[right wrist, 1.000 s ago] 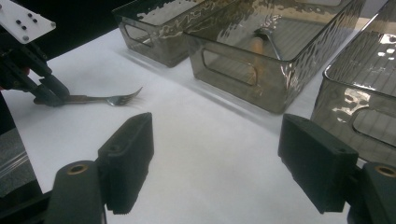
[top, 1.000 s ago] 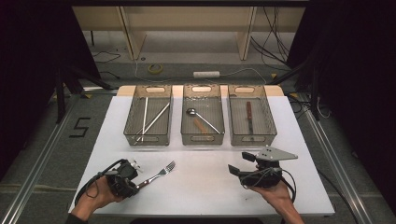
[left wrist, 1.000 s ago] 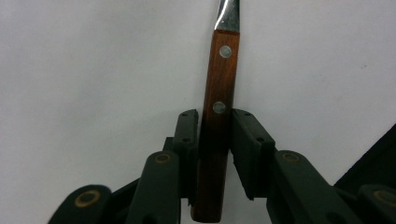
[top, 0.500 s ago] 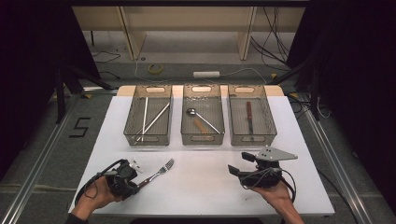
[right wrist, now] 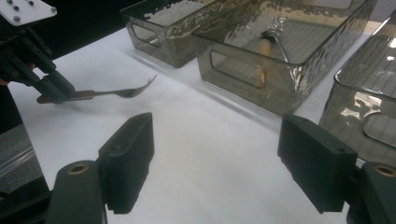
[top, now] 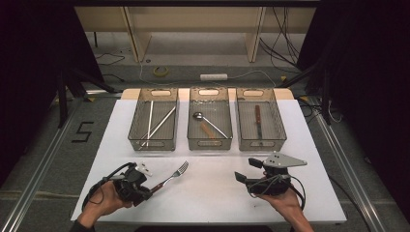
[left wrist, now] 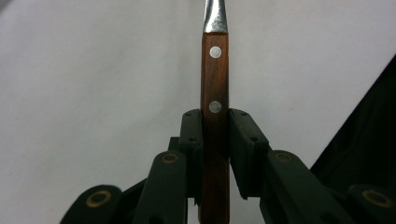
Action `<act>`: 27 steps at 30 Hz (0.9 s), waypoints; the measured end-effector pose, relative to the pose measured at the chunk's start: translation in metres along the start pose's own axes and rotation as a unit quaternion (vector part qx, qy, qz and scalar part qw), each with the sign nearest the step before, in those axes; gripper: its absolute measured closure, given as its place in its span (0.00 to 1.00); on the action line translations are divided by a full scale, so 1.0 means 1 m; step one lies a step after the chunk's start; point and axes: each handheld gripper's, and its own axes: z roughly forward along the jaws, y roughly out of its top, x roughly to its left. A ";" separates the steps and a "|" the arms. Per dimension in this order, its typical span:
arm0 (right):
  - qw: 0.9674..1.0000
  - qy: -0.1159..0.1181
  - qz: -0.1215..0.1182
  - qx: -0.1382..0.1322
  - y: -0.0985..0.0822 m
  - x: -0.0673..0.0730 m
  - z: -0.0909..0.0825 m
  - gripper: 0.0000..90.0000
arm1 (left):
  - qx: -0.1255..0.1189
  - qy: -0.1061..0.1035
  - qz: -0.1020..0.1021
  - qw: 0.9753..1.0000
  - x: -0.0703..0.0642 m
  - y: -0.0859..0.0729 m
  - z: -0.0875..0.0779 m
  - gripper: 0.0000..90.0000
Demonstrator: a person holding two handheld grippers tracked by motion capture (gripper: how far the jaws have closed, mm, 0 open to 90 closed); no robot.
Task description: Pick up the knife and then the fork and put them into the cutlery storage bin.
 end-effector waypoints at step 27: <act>0.994 0.054 -0.097 0.024 0.002 0.047 0.022 0.31 | 0.020 -0.059 0.072 0.995 -0.034 0.065 0.020 0.84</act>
